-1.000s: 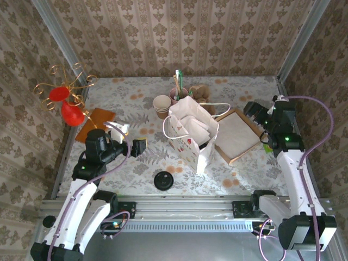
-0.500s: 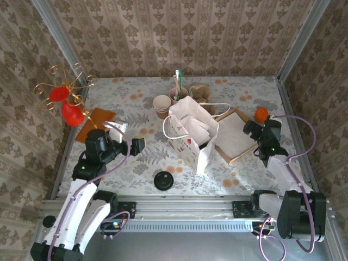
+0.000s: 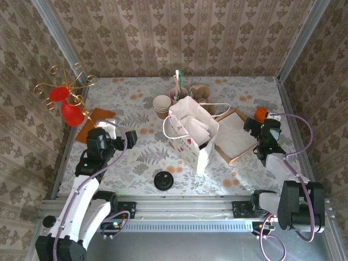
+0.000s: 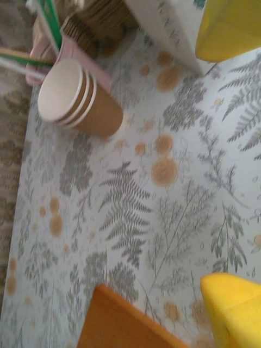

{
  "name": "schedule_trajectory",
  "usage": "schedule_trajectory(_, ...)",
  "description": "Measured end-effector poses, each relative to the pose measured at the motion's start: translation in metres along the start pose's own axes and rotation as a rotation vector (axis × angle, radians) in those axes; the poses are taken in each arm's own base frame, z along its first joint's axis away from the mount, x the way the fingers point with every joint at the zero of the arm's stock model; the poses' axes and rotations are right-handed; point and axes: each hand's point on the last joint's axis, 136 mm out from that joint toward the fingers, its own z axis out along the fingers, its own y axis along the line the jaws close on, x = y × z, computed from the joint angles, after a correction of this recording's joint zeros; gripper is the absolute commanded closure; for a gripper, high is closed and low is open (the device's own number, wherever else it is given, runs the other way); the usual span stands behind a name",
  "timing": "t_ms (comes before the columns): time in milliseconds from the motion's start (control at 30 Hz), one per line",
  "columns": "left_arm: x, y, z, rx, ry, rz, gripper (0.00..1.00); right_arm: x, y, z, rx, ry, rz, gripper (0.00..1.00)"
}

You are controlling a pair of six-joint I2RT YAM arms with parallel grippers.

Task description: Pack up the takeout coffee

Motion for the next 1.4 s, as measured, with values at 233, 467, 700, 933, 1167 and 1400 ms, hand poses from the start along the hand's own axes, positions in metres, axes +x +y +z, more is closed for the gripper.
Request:
schedule_trajectory(233,-0.013,0.034,0.008,-0.158,-0.112,-0.009,0.0,0.005,0.016,0.01,-0.087,0.002,-0.079,0.0)
schedule_trajectory(467,-0.016,0.068,0.031,-0.26,-0.115,-0.026,0.0,0.013,0.038,0.019,-0.179,0.003,-0.146,0.0)
schedule_trajectory(700,0.0,0.106,0.051,-0.333,-0.111,-0.074,0.0,0.024,0.048,0.029,-0.227,0.019,-0.178,0.0)
schedule_trajectory(933,0.003,0.117,0.067,-0.327,-0.132,-0.045,0.0,0.019,0.054,0.029,-0.253,-0.004,-0.18,0.0)
schedule_trajectory(1167,0.008,0.119,0.087,-0.276,-0.128,0.024,0.0,0.013,0.058,0.028,-0.267,-0.031,-0.179,0.0)
schedule_trajectory(1400,0.022,0.123,0.101,-0.243,-0.141,0.063,0.0,0.006,0.065,0.028,-0.303,-0.065,-0.179,0.0)
